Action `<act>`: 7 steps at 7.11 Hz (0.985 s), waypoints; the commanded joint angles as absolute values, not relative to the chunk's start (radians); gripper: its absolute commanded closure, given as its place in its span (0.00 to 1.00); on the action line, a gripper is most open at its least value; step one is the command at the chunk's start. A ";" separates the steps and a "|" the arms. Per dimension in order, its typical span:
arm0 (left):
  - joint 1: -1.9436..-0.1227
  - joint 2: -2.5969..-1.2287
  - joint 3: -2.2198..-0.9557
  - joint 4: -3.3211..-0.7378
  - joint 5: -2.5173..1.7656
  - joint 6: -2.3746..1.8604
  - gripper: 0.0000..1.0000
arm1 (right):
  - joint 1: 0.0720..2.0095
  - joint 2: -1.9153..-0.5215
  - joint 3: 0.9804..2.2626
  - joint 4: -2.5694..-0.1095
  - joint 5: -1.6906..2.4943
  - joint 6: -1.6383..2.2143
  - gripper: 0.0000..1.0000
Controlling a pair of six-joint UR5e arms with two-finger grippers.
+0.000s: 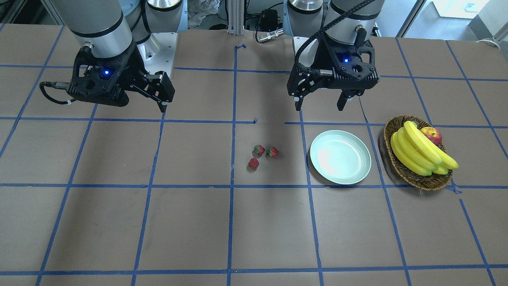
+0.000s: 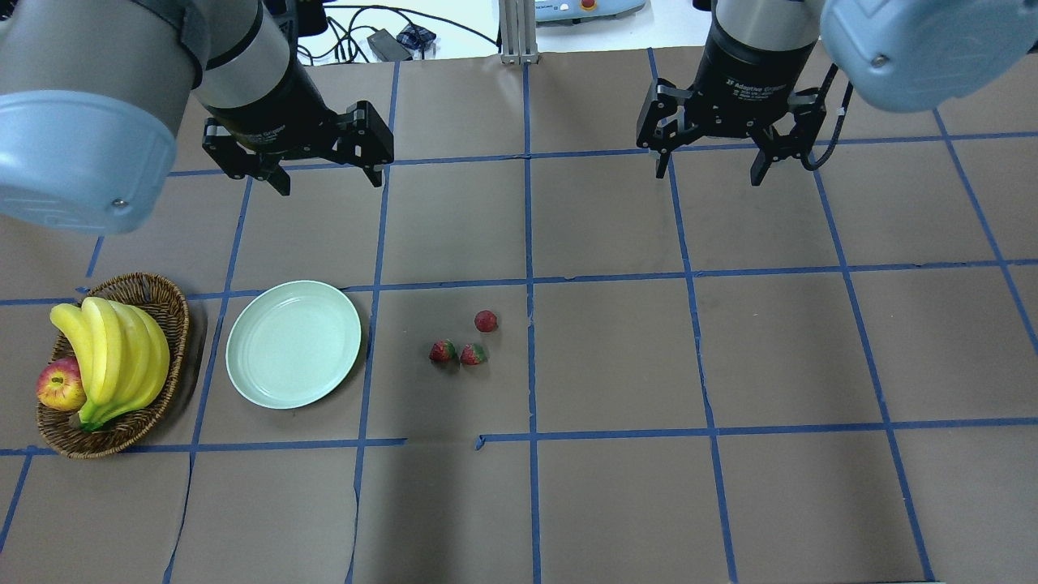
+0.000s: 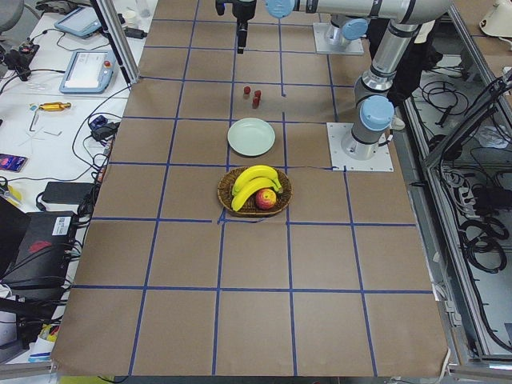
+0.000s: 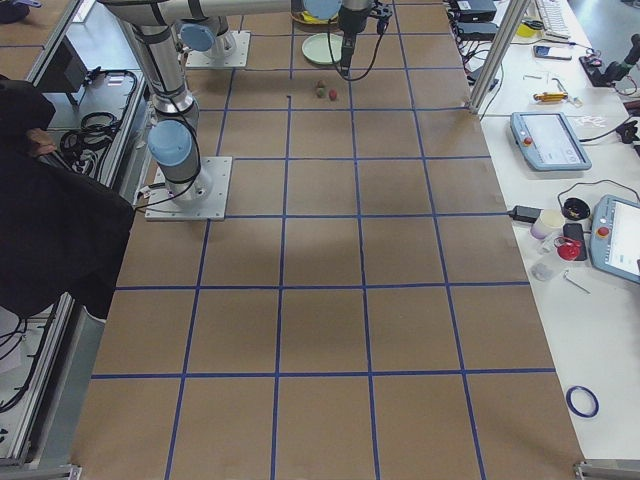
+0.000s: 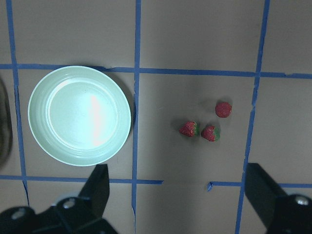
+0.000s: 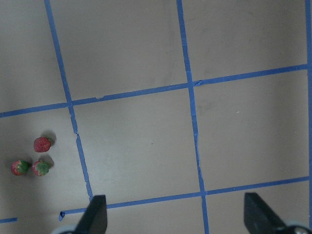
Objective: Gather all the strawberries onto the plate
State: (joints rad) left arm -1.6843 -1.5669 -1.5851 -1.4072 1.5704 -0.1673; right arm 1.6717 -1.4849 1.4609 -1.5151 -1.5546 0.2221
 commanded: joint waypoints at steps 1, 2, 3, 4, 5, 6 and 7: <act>-1.684 -1.574 -1.568 -1.428 1.569 -0.167 0.00 | 1.674 -1.491 1.433 -1.516 -1.546 0.114 0.00; -1.684 -1.574 -1.572 -1.428 1.571 -0.169 0.00 | 1.674 -1.490 1.419 -1.516 -1.545 0.109 0.00; -1.684 -1.574 -1.572 -1.430 1.571 -0.167 0.00 | 1.675 -1.491 1.425 -1.511 -1.545 0.110 0.00; -1.684 -1.572 -1.572 -1.430 1.571 -0.167 0.00 | 1.675 -1.494 1.425 -1.509 -1.545 0.109 0.00; -1.684 -1.580 -1.577 -1.430 1.574 -0.167 0.00 | 1.675 -1.494 1.424 -1.506 -1.545 0.109 0.00; -1.689 -1.606 -1.603 -1.419 1.569 -0.198 0.00 | 1.675 -1.494 1.424 -1.502 -1.545 0.109 0.00; -1.722 -1.611 -1.668 -1.389 1.569 -0.221 0.00 | 1.674 -1.491 1.420 -1.502 -1.543 0.110 0.00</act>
State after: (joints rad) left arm -1.6963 -1.5979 -1.6113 -1.4144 1.5705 -0.1938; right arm 1.6749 -1.4931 1.4227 -1.5038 -1.5443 0.1094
